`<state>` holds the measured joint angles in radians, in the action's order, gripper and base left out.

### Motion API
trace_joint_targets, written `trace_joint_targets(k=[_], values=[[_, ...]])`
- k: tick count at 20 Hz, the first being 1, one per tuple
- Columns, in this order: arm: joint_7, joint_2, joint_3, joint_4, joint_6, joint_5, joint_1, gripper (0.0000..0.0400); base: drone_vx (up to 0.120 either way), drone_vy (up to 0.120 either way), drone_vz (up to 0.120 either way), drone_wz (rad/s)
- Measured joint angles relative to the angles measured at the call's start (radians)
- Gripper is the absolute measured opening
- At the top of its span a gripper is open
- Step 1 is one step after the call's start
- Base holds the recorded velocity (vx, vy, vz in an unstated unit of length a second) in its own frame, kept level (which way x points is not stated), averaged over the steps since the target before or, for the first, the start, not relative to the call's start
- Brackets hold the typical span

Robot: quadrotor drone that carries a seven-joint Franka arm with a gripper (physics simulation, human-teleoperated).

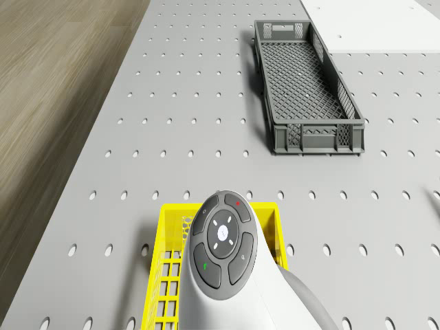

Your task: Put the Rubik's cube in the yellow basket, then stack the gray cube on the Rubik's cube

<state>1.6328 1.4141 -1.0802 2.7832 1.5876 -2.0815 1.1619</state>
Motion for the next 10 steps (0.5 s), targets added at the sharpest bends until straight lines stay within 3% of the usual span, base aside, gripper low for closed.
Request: trace_joint_targets(k=[1,5,10], values=[[0.000,0.000,0.000,0.000,0.000,0.000,0.000,0.0250,-0.120,0.000,0.000,0.000],[0.000,0.000,0.000,0.000,0.000,0.000,0.000,0.0250,0.000,0.000,0.000,0.000],[0.000,0.000,0.000,0.000,0.000,0.000,0.000,0.0250,0.000,0.000,-0.120,0.000]])
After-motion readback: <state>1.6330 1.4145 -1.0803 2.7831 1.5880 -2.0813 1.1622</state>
